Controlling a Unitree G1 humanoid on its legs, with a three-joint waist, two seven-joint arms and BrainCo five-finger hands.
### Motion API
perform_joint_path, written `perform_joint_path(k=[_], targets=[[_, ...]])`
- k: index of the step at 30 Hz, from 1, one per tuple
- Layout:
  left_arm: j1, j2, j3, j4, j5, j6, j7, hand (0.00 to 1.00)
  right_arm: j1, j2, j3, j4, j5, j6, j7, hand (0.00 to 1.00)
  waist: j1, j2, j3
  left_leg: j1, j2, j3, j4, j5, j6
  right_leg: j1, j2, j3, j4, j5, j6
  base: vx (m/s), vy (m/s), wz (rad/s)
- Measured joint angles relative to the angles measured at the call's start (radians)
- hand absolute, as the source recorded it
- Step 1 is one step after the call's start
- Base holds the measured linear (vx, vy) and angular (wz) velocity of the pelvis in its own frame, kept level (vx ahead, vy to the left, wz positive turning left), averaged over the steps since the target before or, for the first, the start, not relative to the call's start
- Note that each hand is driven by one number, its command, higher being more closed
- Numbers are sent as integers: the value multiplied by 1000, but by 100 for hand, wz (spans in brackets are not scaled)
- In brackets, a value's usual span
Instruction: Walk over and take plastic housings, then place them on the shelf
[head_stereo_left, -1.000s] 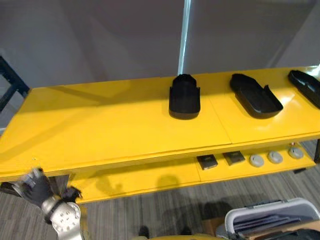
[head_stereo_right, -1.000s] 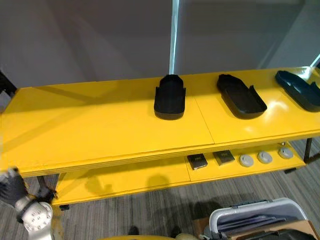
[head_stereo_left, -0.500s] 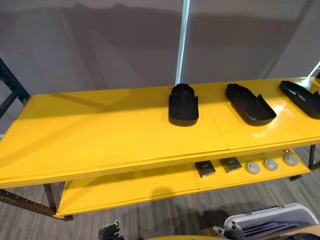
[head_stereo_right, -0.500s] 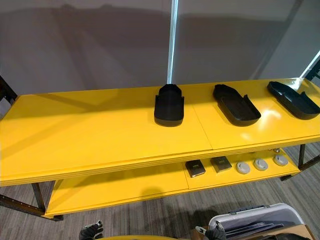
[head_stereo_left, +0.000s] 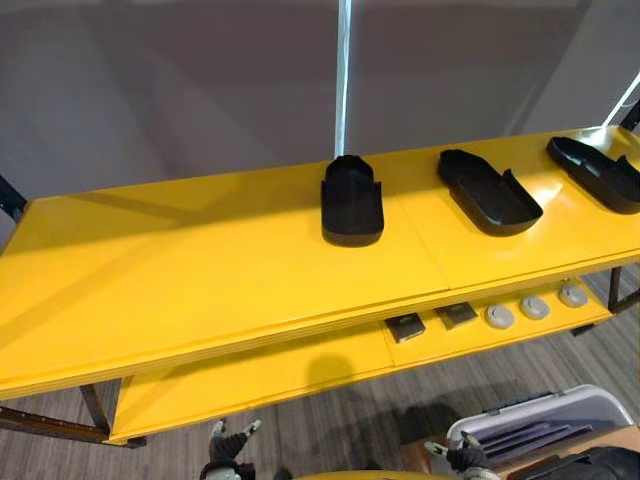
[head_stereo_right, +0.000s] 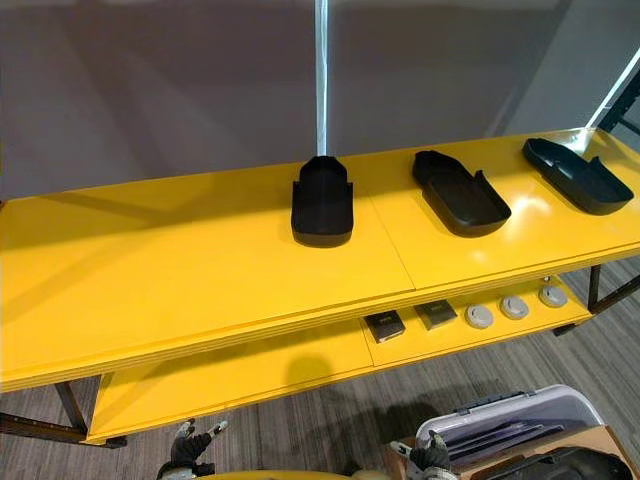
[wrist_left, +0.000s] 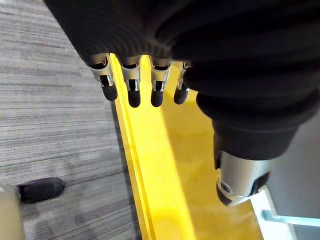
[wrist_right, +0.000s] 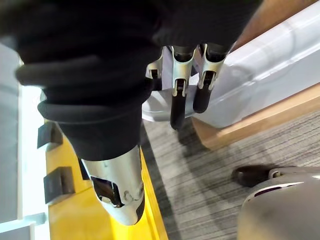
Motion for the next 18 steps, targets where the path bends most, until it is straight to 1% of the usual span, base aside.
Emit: perform_joint_path(k=[2,3,4,6,7,8,9,10,11,12,13,14,15,16,17,18], targets=[[-8,-6,0,1,0,0,5,0,-22,-6,5,-2,-2,-2,0,0,-3,12,13,-4,3,-5,9,-35,1,-20,7,35,4,9,10,-4,65,-63],[-20,-5,0,0,0,0,5,0,-26,-5,7,-3,-3,-3,0,0,-4,7,21,-4,-3,13,18,-41,10,-30,4,54,12,15,16,-41,112,-69],[-37,-2,1,0,0,-1,7,0,-33,0,8,-4,-5,-2,-1,0,0,-2,30,-8,-9,45,40,-57,20,-45,4,89,24,20,25,-59,134,-89],[-66,8,8,0,0,-4,9,0,-62,13,10,-35,-14,3,-13,0,0,-20,52,-25,-17,121,96,-92,38,-80,3,176,34,44,53,-88,152,-117],[-77,12,11,0,0,-5,11,0,-79,14,16,-46,-22,2,-14,0,0,-26,59,-35,-20,163,114,-104,48,-102,3,219,31,63,65,-131,180,-147],[-94,21,10,-3,2,-7,21,0,-107,14,29,-58,-35,2,-15,0,3,-38,72,-52,-25,227,134,-115,63,-139,4,272,27,100,87,-128,142,-135],[-104,27,9,-5,2,-8,25,0,-118,16,33,-73,-40,3,-15,0,1,-41,77,-66,-24,254,150,-121,71,-153,3,278,11,131,89,-184,169,-142],[-125,35,8,-13,10,-8,25,0,-133,13,55,-91,-41,2,-15,0,-1,-38,92,-89,-9,303,177,-126,86,-167,7,260,-45,225,96,-199,112,-122],[-136,31,8,-23,23,-14,26,0,-140,12,67,-102,-46,1,-13,0,1,-26,105,-96,17,354,183,-129,99,-182,5,140,-11,218,72,-226,108,-111],[-136,36,6,-27,24,-17,25,0,-140,13,67,-101,-52,3,-12,0,0,-26,106,-93,18,370,180,-126,103,-200,2,65,82,142,52,-181,74,-91],[-129,35,7,-31,33,-16,25,0,-125,13,66,-80,-64,9,-11,0,2,-13,116,-65,19,406,172,-123,108,-204,-12,-41,246,8,8,-166,57,-76],[-119,33,7,-32,41,-15,24,0,-109,13,67,-52,-78,13,-9,0,2,-15,114,-35,25,439,163,-123,108,-174,-22,-112,342,-72,1,-126,24,-74],[-106,34,7,-32,41,-15,24,0,-106,14,67,-42,-80,13,-9,0,3,-13,113,-26,27,455,162,-123,108,-151,-31,-150,373,-101,1,-143,-21,-72],[-89,37,8,-32,41,-14,23,0,-95,15,67,-22,-80,14,-9,0,3,-13,110,-19,32,486,162,-122,107,-112,-57,-220,406,-149,4,-127,-58,-80],[-80,40,9,-31,41,-12,22,0,-89,14,67,-2,-80,14,-9,0,8,-24,104,-17,35,526,165,-120,103,-68,-96,-292,397,-187,8,-132,-82,-90],[-73,41,10,-31,41,-11,22,0,-89,14,67,8,-81,15,-9,0,13,-26,102,-16,37,548,168,-118,100,-47,-117,-328,375,-197,9,-117,-137,-114]])
